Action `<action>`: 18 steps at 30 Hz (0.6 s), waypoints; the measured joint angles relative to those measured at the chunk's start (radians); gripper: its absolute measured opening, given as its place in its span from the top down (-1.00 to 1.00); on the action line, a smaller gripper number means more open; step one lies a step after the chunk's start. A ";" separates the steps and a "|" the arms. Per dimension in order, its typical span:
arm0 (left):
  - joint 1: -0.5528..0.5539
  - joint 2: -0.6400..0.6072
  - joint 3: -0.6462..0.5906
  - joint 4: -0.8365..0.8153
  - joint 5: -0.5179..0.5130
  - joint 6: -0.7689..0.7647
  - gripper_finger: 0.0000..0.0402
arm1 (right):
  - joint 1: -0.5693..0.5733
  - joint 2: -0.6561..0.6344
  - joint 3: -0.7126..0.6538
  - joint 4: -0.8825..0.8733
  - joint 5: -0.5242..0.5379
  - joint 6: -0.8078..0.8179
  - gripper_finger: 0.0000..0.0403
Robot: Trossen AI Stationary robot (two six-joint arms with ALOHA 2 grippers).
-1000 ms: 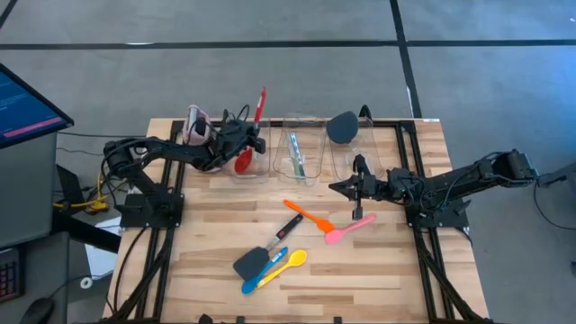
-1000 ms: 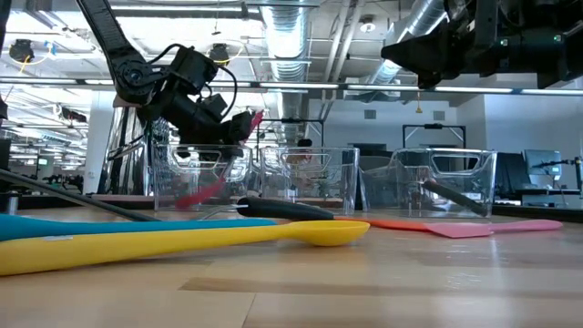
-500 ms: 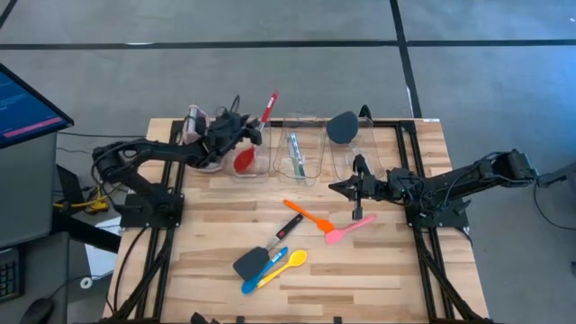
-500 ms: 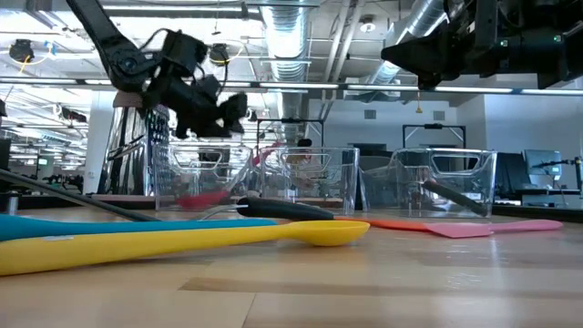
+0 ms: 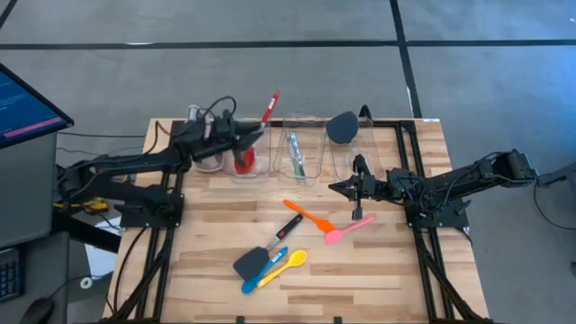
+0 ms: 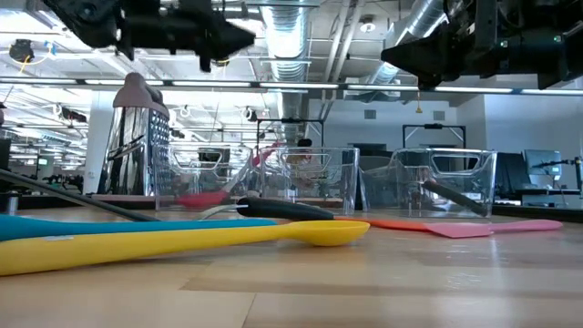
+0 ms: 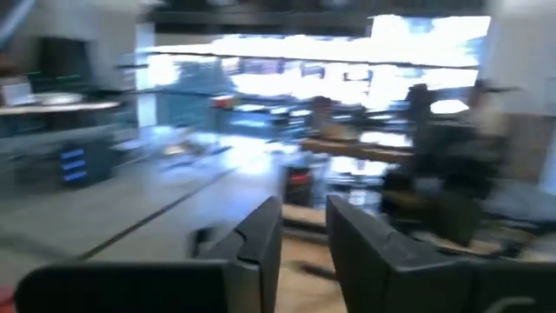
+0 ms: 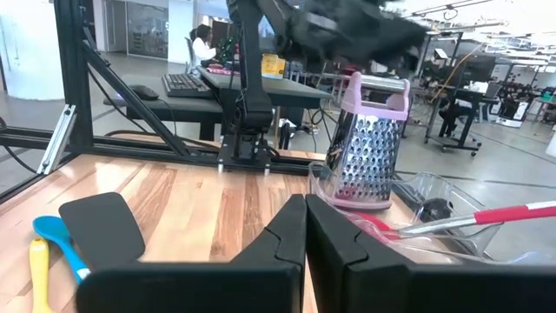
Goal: Pick & Place Kitchen Items
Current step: Put the black spatula into the right transparent bin
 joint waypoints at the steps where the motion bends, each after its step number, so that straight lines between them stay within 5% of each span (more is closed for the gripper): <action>1: -0.017 -0.018 -0.009 -0.001 0.029 0.000 0.63 | 0.000 0.000 0.000 -0.003 0.000 0.000 1.00; 18: -0.265 -0.115 -0.201 -0.002 0.069 0.001 0.91 | 0.000 0.000 0.000 -0.006 0.000 0.000 1.00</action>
